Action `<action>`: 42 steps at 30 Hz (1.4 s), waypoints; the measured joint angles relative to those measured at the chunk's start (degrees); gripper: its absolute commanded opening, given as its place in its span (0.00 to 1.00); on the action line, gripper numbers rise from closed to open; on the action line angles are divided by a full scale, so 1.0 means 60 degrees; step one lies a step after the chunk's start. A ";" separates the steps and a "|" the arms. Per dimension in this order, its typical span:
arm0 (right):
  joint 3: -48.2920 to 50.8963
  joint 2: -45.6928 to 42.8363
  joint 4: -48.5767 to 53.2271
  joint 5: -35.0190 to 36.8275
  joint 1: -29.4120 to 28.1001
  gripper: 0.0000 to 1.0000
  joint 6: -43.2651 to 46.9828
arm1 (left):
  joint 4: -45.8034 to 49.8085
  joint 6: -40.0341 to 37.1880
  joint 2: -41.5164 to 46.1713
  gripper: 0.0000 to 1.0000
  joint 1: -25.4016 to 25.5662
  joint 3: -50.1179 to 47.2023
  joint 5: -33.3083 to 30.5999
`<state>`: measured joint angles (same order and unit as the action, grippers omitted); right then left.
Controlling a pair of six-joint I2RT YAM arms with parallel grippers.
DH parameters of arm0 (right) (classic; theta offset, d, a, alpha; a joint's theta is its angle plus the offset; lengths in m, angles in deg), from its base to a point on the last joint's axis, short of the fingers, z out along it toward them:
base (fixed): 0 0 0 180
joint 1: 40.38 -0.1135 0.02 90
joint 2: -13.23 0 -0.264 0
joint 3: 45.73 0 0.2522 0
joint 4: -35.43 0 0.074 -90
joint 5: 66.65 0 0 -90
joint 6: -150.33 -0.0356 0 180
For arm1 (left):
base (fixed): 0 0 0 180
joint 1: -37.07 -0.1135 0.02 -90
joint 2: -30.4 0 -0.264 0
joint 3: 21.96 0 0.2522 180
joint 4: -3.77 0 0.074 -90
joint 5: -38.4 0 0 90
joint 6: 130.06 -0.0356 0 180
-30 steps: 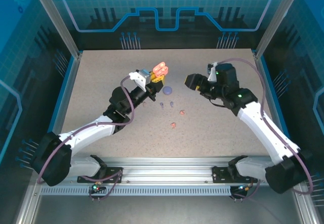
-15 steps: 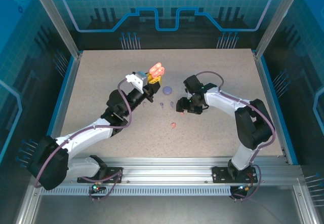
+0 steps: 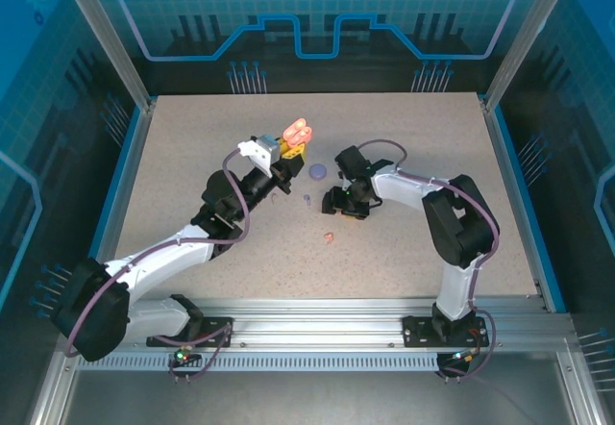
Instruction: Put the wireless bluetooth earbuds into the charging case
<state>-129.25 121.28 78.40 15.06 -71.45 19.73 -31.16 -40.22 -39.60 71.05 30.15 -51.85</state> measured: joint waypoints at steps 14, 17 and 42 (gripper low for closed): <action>-0.0576 -0.0466 0.0375 0.0229 -0.0073 0.62 0.0503 | 0.0000 0.0004 0.0000 0.00 -0.0011 0.0000 0.0000; -0.1060 -0.0368 0.0597 0.0495 0.0015 0.62 0.1038 | 0.0000 0.0004 0.0000 0.00 -0.0011 0.0000 0.0000; 0.0379 0.0044 -0.0710 -0.0725 0.0102 0.54 0.1224 | 0.0069 0.0004 0.0178 0.00 -0.0011 0.0000 0.0000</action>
<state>-126.97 121.55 74.14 10.71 -70.84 27.07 -30.74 -40.20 -38.53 70.98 30.15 -51.85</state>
